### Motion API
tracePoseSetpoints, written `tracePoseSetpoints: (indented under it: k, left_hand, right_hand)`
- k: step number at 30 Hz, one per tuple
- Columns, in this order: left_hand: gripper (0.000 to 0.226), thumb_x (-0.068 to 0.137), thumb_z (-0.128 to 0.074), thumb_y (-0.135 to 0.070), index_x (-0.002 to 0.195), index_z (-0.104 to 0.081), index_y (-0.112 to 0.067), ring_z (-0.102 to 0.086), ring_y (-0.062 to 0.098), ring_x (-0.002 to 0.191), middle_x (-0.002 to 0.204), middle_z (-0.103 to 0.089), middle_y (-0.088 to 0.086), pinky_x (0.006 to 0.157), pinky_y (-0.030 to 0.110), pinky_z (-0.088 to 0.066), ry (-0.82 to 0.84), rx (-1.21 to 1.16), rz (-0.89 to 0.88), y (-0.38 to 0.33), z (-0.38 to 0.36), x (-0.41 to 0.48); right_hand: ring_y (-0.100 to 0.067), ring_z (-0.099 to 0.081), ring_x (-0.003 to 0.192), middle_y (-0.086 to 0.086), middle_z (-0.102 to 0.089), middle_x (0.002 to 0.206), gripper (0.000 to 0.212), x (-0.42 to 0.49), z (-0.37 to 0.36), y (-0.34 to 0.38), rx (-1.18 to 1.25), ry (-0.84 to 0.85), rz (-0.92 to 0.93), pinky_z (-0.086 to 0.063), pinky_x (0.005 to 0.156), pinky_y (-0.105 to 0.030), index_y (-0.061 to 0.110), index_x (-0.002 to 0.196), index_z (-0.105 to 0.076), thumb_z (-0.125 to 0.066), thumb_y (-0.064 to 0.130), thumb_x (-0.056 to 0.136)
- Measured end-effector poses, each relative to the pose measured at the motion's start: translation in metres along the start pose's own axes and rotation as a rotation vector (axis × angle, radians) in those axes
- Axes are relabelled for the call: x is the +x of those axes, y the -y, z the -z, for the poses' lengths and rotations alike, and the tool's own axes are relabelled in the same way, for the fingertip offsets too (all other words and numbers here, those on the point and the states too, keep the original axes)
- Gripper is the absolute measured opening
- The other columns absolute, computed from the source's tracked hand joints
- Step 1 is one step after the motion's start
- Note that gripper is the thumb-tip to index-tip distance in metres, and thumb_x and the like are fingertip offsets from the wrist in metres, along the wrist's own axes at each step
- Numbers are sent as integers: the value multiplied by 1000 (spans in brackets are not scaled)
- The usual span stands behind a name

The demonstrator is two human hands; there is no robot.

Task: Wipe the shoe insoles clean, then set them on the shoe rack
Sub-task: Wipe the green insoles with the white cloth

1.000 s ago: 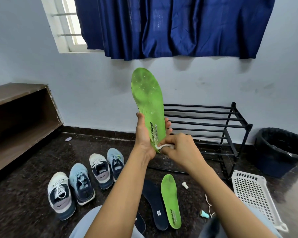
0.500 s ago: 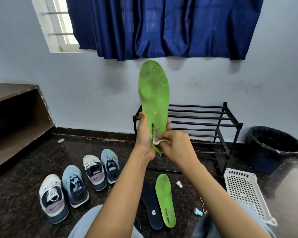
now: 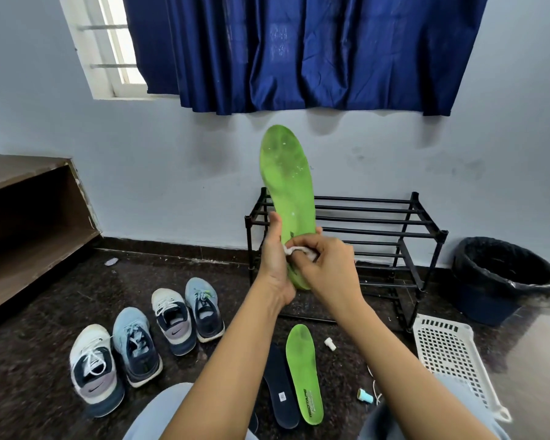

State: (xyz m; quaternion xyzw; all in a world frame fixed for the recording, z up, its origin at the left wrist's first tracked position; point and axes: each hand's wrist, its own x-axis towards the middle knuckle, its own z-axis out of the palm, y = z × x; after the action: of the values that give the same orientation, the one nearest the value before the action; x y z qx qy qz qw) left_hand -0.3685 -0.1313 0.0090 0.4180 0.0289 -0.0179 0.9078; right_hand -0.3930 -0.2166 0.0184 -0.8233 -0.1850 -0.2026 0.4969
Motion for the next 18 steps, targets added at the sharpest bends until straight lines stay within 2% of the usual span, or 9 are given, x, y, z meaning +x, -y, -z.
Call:
tracePoseSetpoints:
  k: [2, 4, 6, 9, 12, 13, 15, 18]
  left_hand:
    - [78, 92, -29, -70, 91, -71, -4, -68, 22, 77, 88, -68, 14, 77, 34, -54, 6, 4, 25, 2, -4, -2]
    - [81, 91, -28, -71, 86, -75, -5, -67, 23, 77, 87, -68, 14, 76, 34, -55, 20, -30, 42, -4, -2, -1]
    - [81, 92, -27, -70, 94, -71, -2, -66, 23, 76, 85, -66, 15, 75, 33, -55, 29, -84, 34, -13, 4, 1]
    - [78, 94, -27, -67, 105, -65, 0, -66, 24, 78, 89, -66, 16, 87, 39, -52, 30, -138, 4, -24, 12, 3]
    - [79, 95, -26, -68, 109, -63, 1, -66, 25, 81, 94, -66, 18, 89, 41, -51, 48, -116, 3, -29, 16, 3]
    - [80, 95, -25, -68, 109, -63, 1, -66, 25, 81, 94, -66, 17, 88, 41, -51, 50, -109, -2, -29, 16, 2]
    - [80, 95, -23, -68, 106, -64, 0, -65, 24, 81, 93, -67, 16, 85, 41, -51, 45, -109, -17, -29, 15, 2]
    - [81, 95, -20, -68, 104, -65, -2, -65, 24, 79, 92, -67, 15, 83, 41, -50, 36, -126, -41, -29, 16, 5]
  right_hand:
    - [8, -55, 60, 12, -64, 65, 24, 3, 1, -2, -26, -44, 35, -35, 58, -1, 20, 80, -76, -65, -1, 73]
    - [14, -53, 59, 11, -63, 64, 24, 2, 1, 0, -33, -9, 81, -34, 58, -1, 18, 79, -76, -67, -3, 72]
    - [17, -51, 58, 22, -57, 60, 23, 0, 1, 4, -39, 68, 123, -34, 58, 0, 15, 79, -76, -67, -5, 73]
    - [14, -51, 54, 29, -45, 49, 25, -3, 0, 9, -80, 169, 173, -33, 55, -2, 14, 80, -76, -65, -7, 73]
    - [7, -52, 53, 22, -53, 53, 28, -5, 2, 9, -140, 259, 208, -33, 55, -4, 16, 80, -76, -63, -7, 71]
    - [2, -55, 55, 16, -59, 57, 28, -6, 3, 8, -163, 286, 214, -34, 57, -6, 18, 80, -75, -62, -5, 71]
    - [-8, -62, 65, 3, -70, 71, 30, -6, 4, 5, -212, 312, 202, -45, 65, -19, 22, 81, -75, -61, -3, 72]
    - [-23, -64, 79, -4, -70, 82, 32, -5, 6, 3, -289, 316, 154, -50, 74, -34, 27, 80, -73, -57, 0, 71]
